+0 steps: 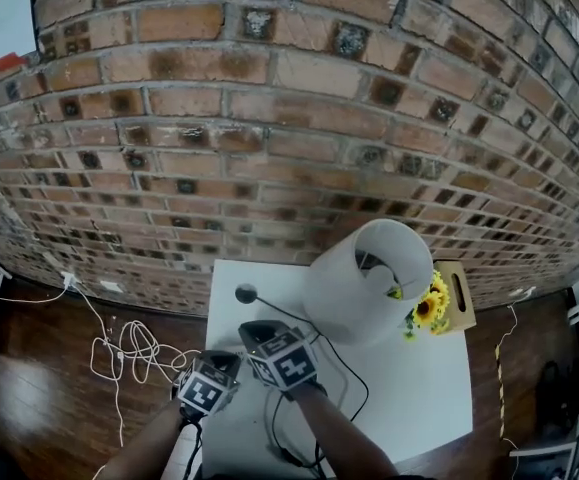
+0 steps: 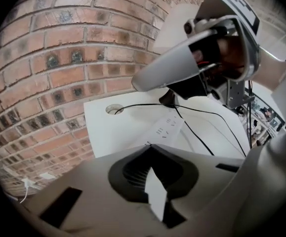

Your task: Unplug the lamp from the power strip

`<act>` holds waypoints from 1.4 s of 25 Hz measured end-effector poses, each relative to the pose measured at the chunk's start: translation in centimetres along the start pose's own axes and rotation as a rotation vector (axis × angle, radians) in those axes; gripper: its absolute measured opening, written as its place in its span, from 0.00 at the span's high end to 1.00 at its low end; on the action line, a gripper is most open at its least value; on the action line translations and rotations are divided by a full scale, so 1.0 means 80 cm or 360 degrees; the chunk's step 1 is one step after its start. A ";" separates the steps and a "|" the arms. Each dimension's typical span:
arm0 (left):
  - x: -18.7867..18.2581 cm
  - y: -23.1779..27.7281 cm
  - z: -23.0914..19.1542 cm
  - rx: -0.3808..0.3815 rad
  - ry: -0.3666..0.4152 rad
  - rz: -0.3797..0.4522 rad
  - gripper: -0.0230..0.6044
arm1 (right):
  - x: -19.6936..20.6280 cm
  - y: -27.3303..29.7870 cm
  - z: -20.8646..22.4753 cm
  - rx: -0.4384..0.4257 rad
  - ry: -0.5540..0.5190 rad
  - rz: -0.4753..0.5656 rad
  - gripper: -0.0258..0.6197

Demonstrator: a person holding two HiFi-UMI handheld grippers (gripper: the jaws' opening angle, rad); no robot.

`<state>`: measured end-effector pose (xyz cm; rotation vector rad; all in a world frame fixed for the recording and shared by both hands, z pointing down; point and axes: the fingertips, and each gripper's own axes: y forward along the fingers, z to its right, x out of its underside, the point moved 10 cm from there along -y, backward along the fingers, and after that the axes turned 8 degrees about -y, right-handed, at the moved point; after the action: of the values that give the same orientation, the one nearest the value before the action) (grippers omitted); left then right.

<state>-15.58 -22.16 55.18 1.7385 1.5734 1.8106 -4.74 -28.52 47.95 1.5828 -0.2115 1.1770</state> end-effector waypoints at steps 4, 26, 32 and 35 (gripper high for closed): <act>-0.001 0.002 0.004 -0.0032 0.0024 0.0019 0.92 | 0.006 -0.020 -0.007 -0.0001 0.0024 0.0048 0.99; 0.003 -0.057 -0.015 -0.0124 -0.0488 0.0253 0.93 | 0.040 -0.092 -0.027 -0.0186 0.0135 0.0176 0.99; -0.030 -0.113 0.002 -0.0109 -0.0714 0.0540 0.93 | 0.016 -0.109 -0.025 -0.0281 0.0040 0.0291 0.99; -0.047 -0.135 0.020 -0.0133 -0.0730 0.0649 0.93 | 0.007 -0.122 -0.024 -0.0393 0.0039 0.0395 0.99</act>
<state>-18.64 -19.46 44.42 2.3455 1.0052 1.4360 0.88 -22.98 41.93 1.3513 -0.5296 1.3047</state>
